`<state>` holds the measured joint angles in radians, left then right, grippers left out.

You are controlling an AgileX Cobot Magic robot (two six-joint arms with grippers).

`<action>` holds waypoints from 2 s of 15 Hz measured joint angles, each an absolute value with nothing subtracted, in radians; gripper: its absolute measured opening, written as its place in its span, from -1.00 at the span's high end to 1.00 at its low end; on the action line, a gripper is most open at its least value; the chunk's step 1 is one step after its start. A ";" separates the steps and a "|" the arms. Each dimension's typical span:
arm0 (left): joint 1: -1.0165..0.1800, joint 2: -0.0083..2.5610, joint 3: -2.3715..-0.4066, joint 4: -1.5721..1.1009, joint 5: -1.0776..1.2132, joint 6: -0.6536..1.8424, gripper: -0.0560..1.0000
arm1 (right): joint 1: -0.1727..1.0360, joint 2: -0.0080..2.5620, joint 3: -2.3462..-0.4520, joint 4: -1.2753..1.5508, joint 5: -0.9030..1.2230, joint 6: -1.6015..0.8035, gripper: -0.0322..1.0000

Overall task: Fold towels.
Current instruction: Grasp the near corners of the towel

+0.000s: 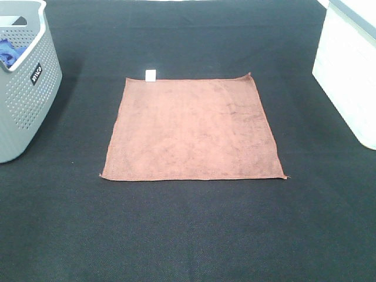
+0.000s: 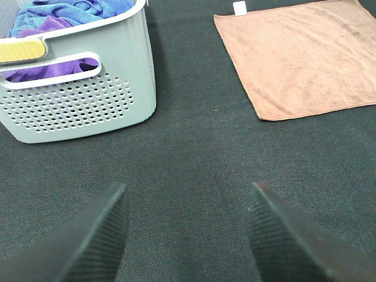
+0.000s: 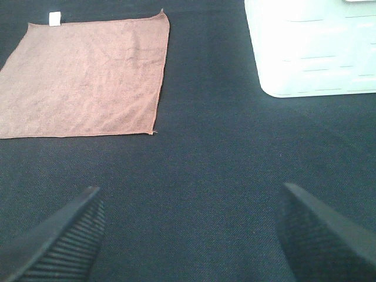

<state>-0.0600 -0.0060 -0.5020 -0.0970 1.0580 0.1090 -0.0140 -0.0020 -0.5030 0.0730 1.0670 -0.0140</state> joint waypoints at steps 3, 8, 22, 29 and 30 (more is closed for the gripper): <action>-0.060 -0.006 -0.502 -0.097 1.058 0.109 -0.19 | -0.014 -0.002 -0.503 0.073 1.067 -0.014 -0.53; -0.060 -0.006 -0.502 -0.097 1.058 0.109 -0.19 | -0.014 -0.002 -0.503 0.073 1.067 -0.014 -0.53; -0.060 -0.006 -0.502 -0.097 1.058 0.109 -0.19 | -0.014 -0.002 -0.503 0.073 1.067 -0.014 -0.53; -0.060 -0.006 -0.502 -0.097 1.058 0.109 -0.19 | -0.014 -0.002 -0.503 0.073 1.067 -0.014 -0.53; -0.060 -0.006 -0.502 -0.097 1.058 0.109 -0.19 | -0.014 -0.002 -0.503 0.073 1.067 -0.014 -0.53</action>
